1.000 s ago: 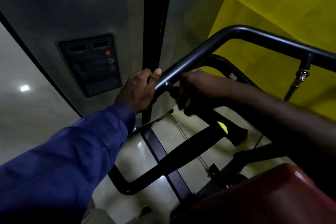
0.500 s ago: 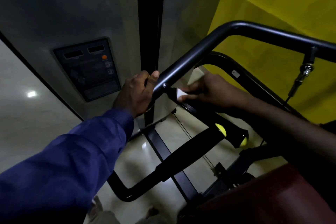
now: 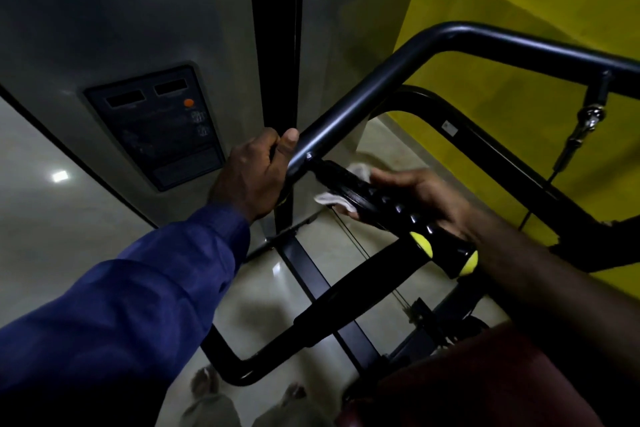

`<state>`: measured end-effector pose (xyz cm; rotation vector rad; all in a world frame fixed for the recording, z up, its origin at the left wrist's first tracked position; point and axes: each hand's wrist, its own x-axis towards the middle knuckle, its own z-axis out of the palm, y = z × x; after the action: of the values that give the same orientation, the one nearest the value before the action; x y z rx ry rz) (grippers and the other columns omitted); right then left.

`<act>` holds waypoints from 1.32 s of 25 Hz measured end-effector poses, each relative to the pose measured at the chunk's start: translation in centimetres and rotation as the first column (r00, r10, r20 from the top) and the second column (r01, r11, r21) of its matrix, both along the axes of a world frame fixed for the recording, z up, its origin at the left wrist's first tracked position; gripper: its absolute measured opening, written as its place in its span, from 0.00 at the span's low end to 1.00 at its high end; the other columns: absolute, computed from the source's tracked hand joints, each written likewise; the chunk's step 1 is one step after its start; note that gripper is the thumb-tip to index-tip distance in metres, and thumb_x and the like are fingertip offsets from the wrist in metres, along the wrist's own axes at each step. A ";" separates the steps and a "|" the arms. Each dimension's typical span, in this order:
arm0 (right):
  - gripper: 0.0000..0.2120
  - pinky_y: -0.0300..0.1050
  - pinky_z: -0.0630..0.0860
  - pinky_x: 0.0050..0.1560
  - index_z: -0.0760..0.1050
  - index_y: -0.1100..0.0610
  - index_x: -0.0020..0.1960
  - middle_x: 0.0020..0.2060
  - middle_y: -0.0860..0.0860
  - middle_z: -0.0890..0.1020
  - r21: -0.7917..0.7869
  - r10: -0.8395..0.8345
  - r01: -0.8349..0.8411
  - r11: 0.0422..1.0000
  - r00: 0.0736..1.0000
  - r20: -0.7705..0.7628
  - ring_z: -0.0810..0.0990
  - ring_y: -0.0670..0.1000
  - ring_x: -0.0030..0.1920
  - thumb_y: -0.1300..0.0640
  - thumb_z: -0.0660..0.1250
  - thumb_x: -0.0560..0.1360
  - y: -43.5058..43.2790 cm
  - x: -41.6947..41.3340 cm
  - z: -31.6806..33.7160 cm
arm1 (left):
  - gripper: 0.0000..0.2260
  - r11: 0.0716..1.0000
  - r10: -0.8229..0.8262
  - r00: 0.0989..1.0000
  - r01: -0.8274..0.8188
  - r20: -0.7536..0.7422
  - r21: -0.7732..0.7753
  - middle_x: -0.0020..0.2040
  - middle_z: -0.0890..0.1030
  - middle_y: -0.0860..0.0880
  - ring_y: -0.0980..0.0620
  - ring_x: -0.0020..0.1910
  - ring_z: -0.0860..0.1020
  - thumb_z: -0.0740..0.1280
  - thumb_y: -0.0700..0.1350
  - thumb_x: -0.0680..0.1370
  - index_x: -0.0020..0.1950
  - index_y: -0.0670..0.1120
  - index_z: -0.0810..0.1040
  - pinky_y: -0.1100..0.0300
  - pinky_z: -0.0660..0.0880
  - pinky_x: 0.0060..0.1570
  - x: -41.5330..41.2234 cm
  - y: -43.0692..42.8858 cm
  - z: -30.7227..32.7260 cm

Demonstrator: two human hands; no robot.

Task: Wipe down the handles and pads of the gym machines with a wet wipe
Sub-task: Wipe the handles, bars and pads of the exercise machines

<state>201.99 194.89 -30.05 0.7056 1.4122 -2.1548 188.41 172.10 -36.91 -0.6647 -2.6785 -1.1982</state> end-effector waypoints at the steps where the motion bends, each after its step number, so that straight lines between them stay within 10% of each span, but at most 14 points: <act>1: 0.19 0.56 0.69 0.76 0.80 0.63 0.67 0.70 0.69 0.75 -0.054 -0.055 0.057 0.997 0.998 0.029 0.77 0.66 0.69 0.56 0.69 0.79 1.0 1.9 0.0 | 0.27 1.000 -0.007 1.000 0.007 0.000 -0.007 0.35 0.74 0.51 0.48 0.36 0.74 0.50 0.66 0.84 0.43 0.46 0.74 0.56 0.64 0.37 -0.1 0.1 -0.1; 5: 0.11 0.40 0.84 0.46 0.86 0.56 0.57 0.52 0.50 0.88 0.356 0.139 -0.076 0.932 0.978 -0.155 0.88 0.49 0.51 0.59 0.68 0.79 2.0 3.9 2.7 | 0.26 1.000 -0.015 1.000 0.015 -0.002 -0.027 0.35 0.73 0.52 0.48 0.36 0.74 0.52 0.64 0.85 0.44 0.45 0.74 0.55 0.64 0.36 -0.2 0.2 -0.1; 9: 0.07 0.43 0.80 0.60 0.87 0.60 0.51 0.53 0.51 0.87 0.800 0.567 -0.089 0.594 0.752 -0.337 0.85 0.48 0.57 0.60 0.77 0.74 1.7 1.6 5.0 | 0.27 1.000 -0.014 1.000 0.014 0.006 -0.026 0.36 0.75 0.49 0.44 0.38 0.76 0.50 0.66 0.84 0.44 0.45 0.74 0.51 0.70 0.38 0.0 0.0 0.1; 13: 0.08 0.45 0.79 0.61 0.86 0.51 0.57 0.60 0.46 0.82 0.956 0.922 -0.241 0.164 0.381 -0.062 0.82 0.49 0.62 0.55 0.74 0.79 3.1 1.5 7.8 | 0.29 0.999 -0.024 0.999 0.025 0.046 -0.026 0.37 0.76 0.48 0.43 0.38 0.76 0.48 0.70 0.82 0.46 0.46 0.74 0.50 0.72 0.38 -0.1 0.1 0.2; 16: 0.14 0.48 0.81 0.58 0.80 0.50 0.62 0.59 0.46 0.82 0.987 0.954 -0.158 -0.015 0.292 0.061 0.82 0.43 0.58 0.51 0.72 0.78 -0.2 -2.3 7.2 | 0.30 0.999 -0.042 0.996 0.043 0.084 -0.014 0.37 0.78 0.47 0.44 0.38 0.78 0.47 0.71 0.82 0.48 0.48 0.74 0.50 0.74 0.38 -0.1 -0.1 0.2; 23: 0.12 0.49 0.77 0.61 0.81 0.54 0.61 0.62 0.50 0.77 0.972 0.942 -0.069 -0.225 0.239 0.235 0.74 0.52 0.64 0.54 0.66 0.80 0.4 1.6 8.0 | 0.29 0.999 -0.036 0.996 0.036 0.077 0.000 0.35 0.76 0.49 0.44 0.37 0.77 0.46 0.71 0.82 0.47 0.49 0.73 0.51 0.74 0.38 -0.2 -0.2 0.0; 28: 0.13 0.34 0.72 0.60 0.82 0.60 0.56 0.62 0.52 0.78 0.977 0.899 0.034 -0.209 0.399 0.179 0.74 0.49 0.63 0.54 0.65 0.78 0.7 6.5 7.9 | 0.27 0.998 -0.058 0.994 0.058 0.088 0.001 0.54 0.77 0.42 0.38 0.53 0.78 0.50 0.68 0.82 0.56 0.47 0.75 0.48 0.75 0.48 0.3 -0.1 0.5; 31: 0.11 0.41 0.76 0.60 0.85 0.57 0.55 0.62 0.53 0.80 0.976 0.828 0.146 -0.159 0.558 0.052 0.78 0.50 0.63 0.53 0.70 0.78 0.1 9.9 7.8 | 0.26 0.987 -0.134 0.963 0.108 -0.235 -0.122 0.71 0.71 0.42 0.39 0.69 0.72 0.56 0.64 0.83 0.72 0.46 0.72 0.40 0.69 0.69 1.2 -0.3 0.8; 33: 0.11 0.44 0.77 0.61 0.86 0.55 0.57 0.62 0.54 0.81 0.949 0.753 0.273 -0.156 0.655 -0.065 0.78 0.52 0.64 0.52 0.70 0.79 -1.3 12.8 7.0 | 0.29 0.903 -0.422 0.775 0.312 -0.470 -0.296 0.74 0.72 0.42 0.40 0.75 0.69 0.57 0.64 0.83 0.75 0.44 0.71 0.38 0.59 0.77 2.0 -0.1 1.2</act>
<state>214.77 193.54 -23.02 -0.2620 3.2542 -0.3065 190.42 172.04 -35.66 -1.3822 -2.2625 -0.6571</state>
